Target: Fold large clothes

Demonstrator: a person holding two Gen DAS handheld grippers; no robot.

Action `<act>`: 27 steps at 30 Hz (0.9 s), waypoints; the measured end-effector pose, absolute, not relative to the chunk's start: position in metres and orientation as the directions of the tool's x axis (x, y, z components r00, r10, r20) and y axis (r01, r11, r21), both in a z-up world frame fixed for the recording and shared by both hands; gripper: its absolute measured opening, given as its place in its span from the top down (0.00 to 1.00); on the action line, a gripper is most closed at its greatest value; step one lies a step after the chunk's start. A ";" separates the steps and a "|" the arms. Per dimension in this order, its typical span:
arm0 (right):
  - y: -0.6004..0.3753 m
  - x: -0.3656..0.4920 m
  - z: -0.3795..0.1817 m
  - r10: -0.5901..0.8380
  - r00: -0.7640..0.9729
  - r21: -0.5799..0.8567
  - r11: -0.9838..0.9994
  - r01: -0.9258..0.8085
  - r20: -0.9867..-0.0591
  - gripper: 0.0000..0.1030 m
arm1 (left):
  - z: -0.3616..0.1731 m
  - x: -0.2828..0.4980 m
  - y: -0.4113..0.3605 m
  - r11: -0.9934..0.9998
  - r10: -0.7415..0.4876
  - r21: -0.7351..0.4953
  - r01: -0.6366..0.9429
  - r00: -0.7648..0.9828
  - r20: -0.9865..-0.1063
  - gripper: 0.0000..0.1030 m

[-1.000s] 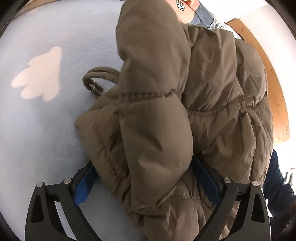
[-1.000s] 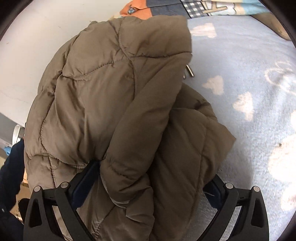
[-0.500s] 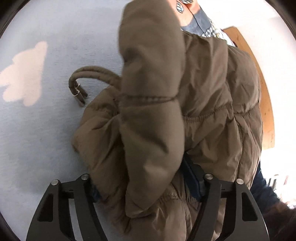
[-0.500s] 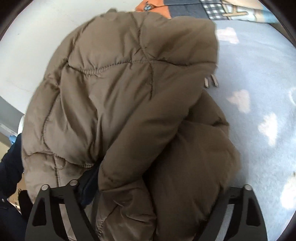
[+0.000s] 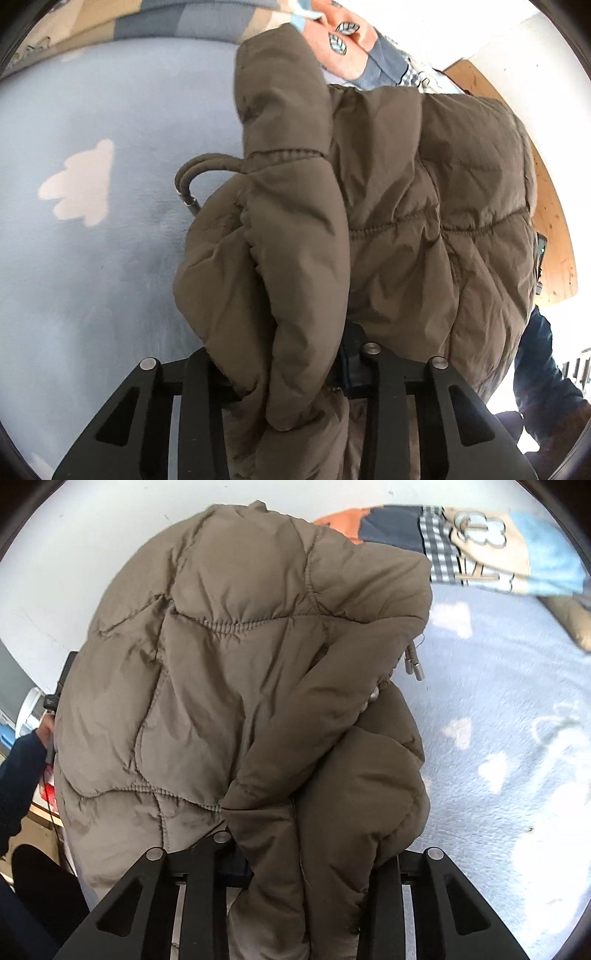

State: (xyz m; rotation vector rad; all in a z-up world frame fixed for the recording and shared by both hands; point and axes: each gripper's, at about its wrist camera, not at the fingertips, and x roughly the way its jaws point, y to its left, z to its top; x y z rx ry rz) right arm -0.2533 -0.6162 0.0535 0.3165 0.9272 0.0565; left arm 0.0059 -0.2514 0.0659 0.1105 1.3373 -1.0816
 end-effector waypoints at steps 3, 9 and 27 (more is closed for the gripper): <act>-0.620 -0.262 0.066 0.180 0.614 0.290 0.953 0.083 -0.768 0.69 | 0.078 -0.001 -0.237 0.543 -0.579 -0.504 0.672 -0.135 -0.804 0.71; -0.623 -0.284 0.108 0.188 0.631 0.285 0.957 0.055 -0.753 0.70 | 0.100 -0.022 -0.199 0.548 -0.599 -0.511 0.662 -0.116 -0.792 0.73; -0.578 -0.374 0.131 0.213 0.632 0.342 0.936 0.088 -0.745 0.71 | 0.132 -0.101 -0.107 0.536 -0.656 -0.557 0.634 -0.103 -0.748 0.73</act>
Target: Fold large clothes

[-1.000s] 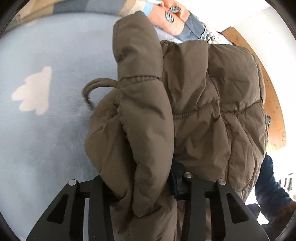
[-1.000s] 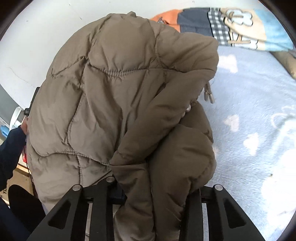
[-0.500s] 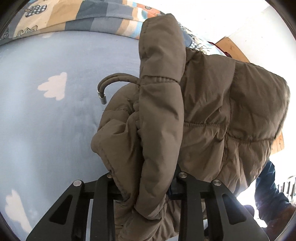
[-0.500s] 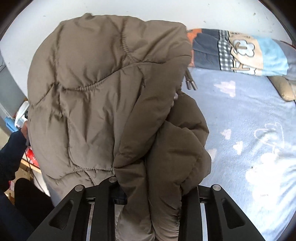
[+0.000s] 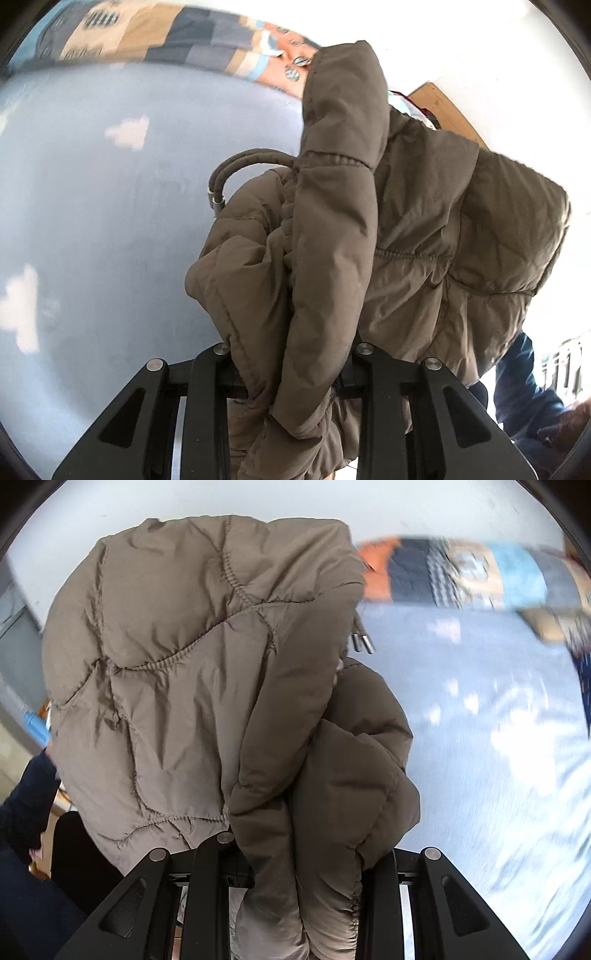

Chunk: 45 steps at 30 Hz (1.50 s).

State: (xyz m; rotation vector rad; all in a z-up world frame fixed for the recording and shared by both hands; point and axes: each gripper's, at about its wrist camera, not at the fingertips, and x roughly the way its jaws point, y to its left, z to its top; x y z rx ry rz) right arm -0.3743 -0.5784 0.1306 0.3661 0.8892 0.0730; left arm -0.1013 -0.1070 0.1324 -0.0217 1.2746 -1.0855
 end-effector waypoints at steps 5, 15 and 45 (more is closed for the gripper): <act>-0.611 -0.351 0.047 0.182 0.539 0.396 0.863 0.313 -0.823 0.56 | 0.061 -0.077 -0.113 0.645 -0.605 -0.534 0.547 -0.060 -0.794 0.70; -0.655 -0.368 0.054 0.096 0.550 0.415 0.765 0.493 -0.830 0.37 | 0.083 -0.056 -0.033 0.767 -0.602 -0.517 0.380 0.149 -0.784 0.41; -0.488 -0.306 0.027 -0.225 0.472 0.011 0.895 0.445 -0.852 0.16 | 0.061 -0.241 -0.241 0.822 -0.301 0.017 0.569 0.459 -0.836 0.00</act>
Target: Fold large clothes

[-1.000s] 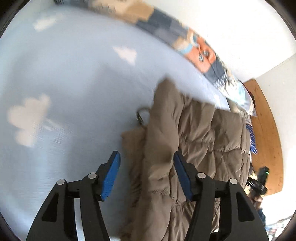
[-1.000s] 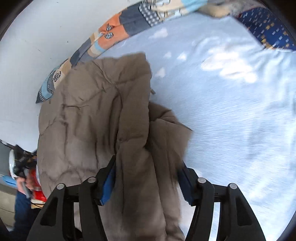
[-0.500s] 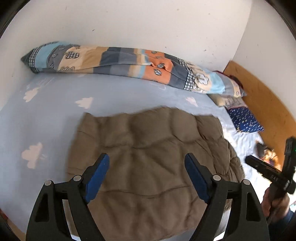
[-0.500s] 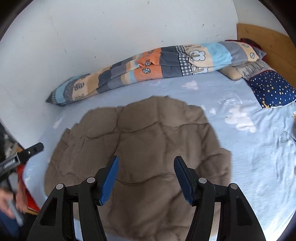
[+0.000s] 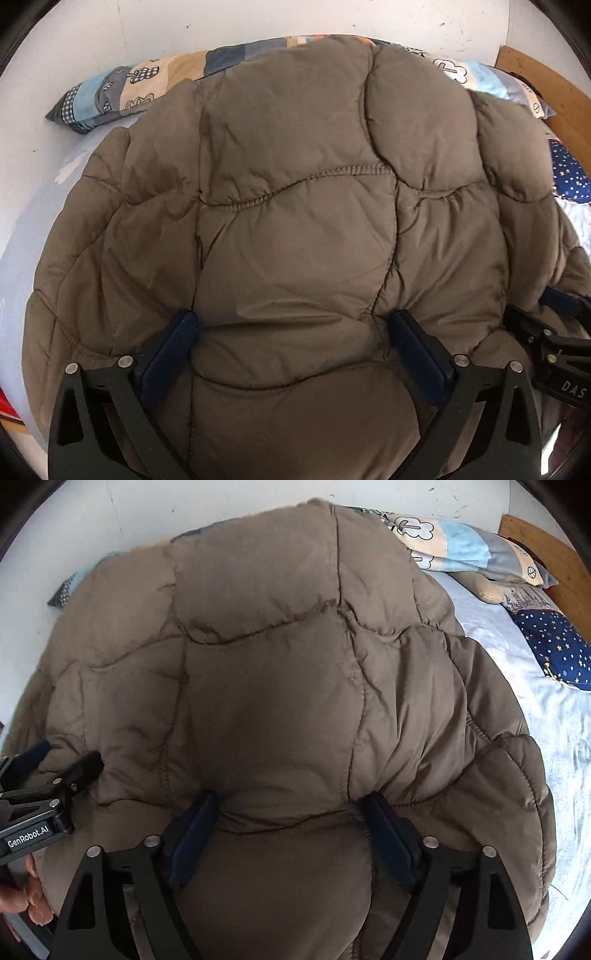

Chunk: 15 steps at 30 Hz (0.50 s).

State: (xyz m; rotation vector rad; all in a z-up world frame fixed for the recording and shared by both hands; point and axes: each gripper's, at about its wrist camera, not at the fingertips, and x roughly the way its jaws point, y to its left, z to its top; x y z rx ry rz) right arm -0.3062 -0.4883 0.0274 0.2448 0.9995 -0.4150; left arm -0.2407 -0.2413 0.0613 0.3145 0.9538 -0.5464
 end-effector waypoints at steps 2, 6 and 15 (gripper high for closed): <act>-0.490 -0.305 0.026 -0.232 0.470 0.003 0.895 0.446 -0.852 0.14 | 0.059 -0.243 -0.242 0.822 -0.297 0.035 0.569 0.479 -0.826 0.00; -0.491 -0.314 0.035 -0.239 0.494 0.015 0.890 0.455 -0.836 0.14 | 0.063 -0.253 -0.236 0.823 -0.334 0.018 0.568 0.509 -0.793 0.00; -0.455 -0.373 0.083 -0.325 0.591 -0.007 0.880 0.476 -0.738 0.14 | 0.095 -0.298 -0.199 0.832 -0.353 0.049 0.553 0.596 -0.722 0.00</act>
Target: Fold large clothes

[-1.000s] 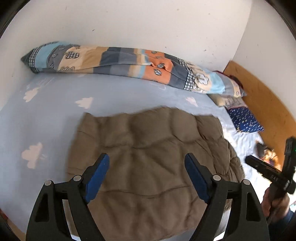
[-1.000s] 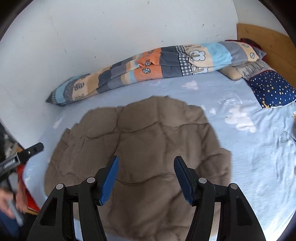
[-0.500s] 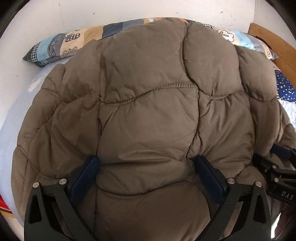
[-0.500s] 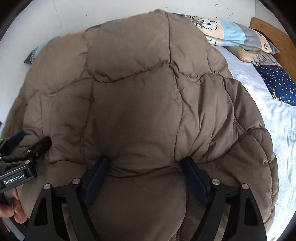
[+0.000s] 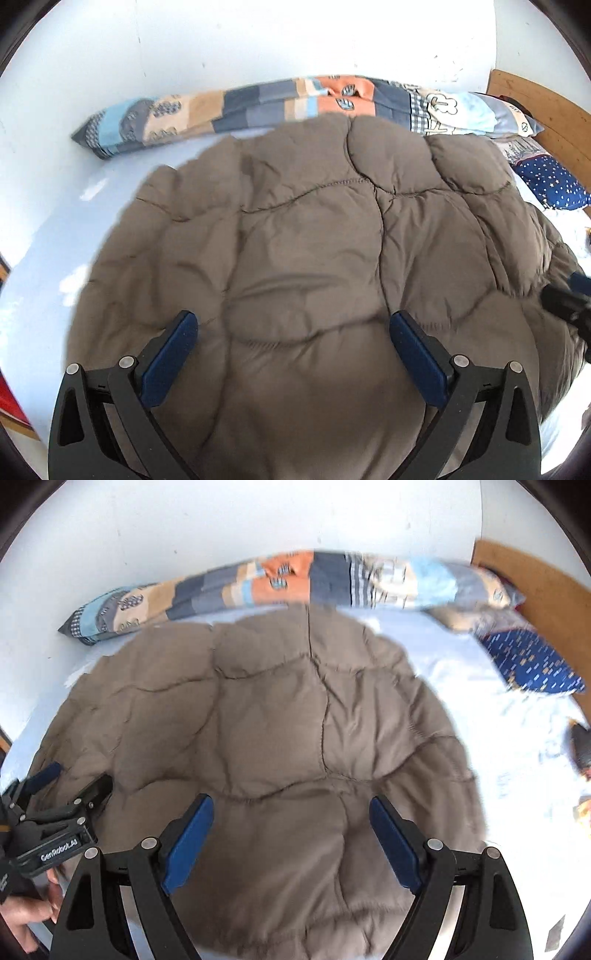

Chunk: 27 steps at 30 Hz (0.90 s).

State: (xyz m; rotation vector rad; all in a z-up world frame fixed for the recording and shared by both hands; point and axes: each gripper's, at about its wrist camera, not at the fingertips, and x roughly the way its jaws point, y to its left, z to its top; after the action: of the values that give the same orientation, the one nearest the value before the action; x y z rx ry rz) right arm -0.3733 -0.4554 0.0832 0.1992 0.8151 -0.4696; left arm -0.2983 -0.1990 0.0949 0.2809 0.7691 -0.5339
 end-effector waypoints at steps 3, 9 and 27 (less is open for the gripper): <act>-0.438 -0.391 0.089 -0.330 0.604 -0.008 0.882 0.472 -0.725 0.14 | 0.100 -0.318 -0.186 0.840 -0.349 0.061 0.540 0.622 -0.701 0.00; -0.429 -0.418 0.089 -0.318 0.592 0.036 0.861 0.507 -0.741 0.14 | 0.100 -0.331 -0.159 0.869 -0.320 0.051 0.493 0.637 -0.701 0.00; -0.467 -0.407 0.027 -0.334 0.382 -0.016 0.771 0.637 -0.862 0.08 | 0.066 -0.301 -0.116 0.915 -0.200 0.047 0.400 0.551 -0.810 0.00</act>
State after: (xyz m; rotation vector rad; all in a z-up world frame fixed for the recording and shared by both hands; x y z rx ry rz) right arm -0.4075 -0.4674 0.0266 0.3444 1.0014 -0.6349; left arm -0.3006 -0.1156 0.0660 0.2375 0.9220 -0.3588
